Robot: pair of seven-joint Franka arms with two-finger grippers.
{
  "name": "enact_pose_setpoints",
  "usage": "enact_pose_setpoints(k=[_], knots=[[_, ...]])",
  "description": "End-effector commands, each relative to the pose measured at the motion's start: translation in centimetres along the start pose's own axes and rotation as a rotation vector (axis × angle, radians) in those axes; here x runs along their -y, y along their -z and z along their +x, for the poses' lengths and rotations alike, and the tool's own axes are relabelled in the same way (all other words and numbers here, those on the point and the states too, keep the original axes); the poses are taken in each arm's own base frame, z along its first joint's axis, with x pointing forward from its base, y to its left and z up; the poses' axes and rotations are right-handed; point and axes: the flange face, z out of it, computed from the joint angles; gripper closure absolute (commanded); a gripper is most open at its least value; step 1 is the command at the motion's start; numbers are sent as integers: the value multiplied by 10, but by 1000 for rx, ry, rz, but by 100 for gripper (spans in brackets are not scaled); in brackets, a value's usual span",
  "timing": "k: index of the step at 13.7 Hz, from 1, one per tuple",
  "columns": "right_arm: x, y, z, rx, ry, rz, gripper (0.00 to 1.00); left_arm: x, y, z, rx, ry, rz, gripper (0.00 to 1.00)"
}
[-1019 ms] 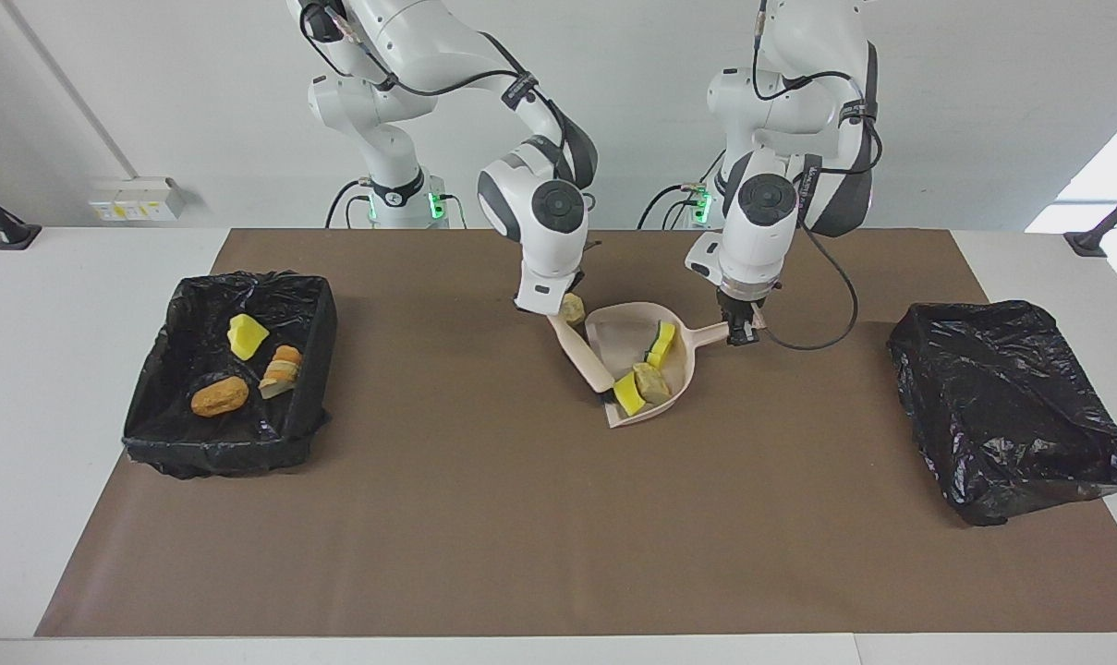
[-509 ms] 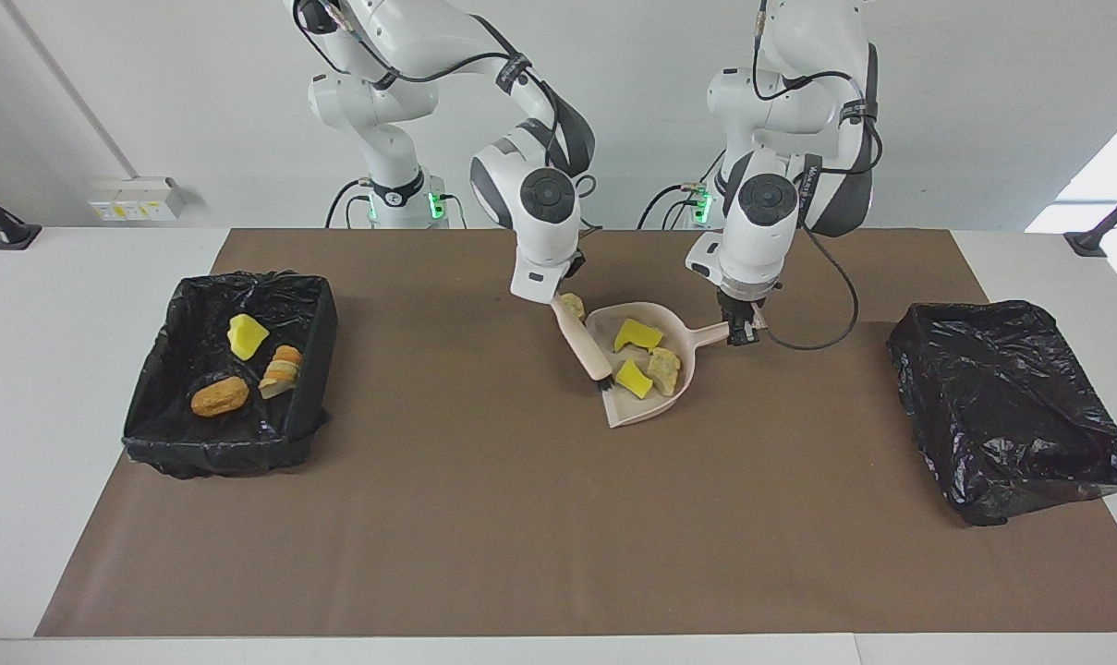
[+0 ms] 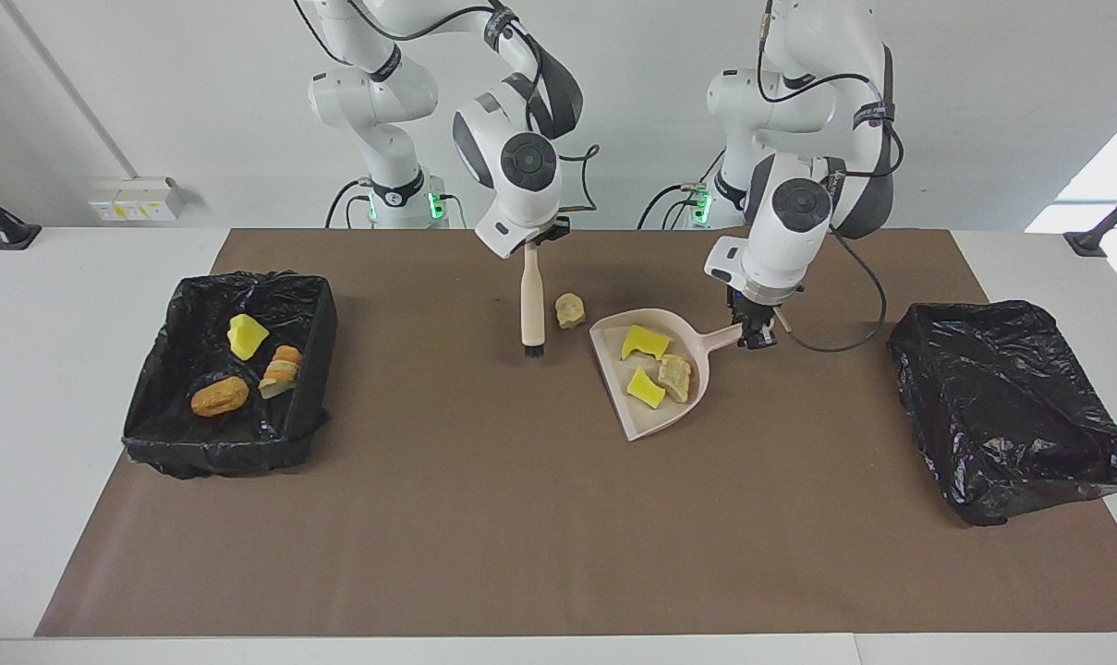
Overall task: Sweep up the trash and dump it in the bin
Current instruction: 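Brush the remaining pieces into the dustpan held by the left gripper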
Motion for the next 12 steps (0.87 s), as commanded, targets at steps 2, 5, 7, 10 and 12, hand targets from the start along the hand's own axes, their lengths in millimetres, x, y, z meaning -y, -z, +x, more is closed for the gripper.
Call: enact_pose_setpoints(k=[2, 5, 7, 10, 12], knots=[[-5, -35, -43, -33, -184, 89, 100, 6, 34, -29, -79, 26, 33, 100], [31, -55, -57, -72, -323, 192, 100, 0, 35, -37, -73, -41, 21, 100], [50, -81, -42, -63, -417, 215, 100, -2, 32, -48, -62, -109, -3, 100], [65, -86, -15, -68, -456, 267, 100, -19, 19, -63, -22, -189, -5, 100], [62, -64, 18, -69, -461, 294, 100, -28, 11, -64, 42, -241, -1, 100]])
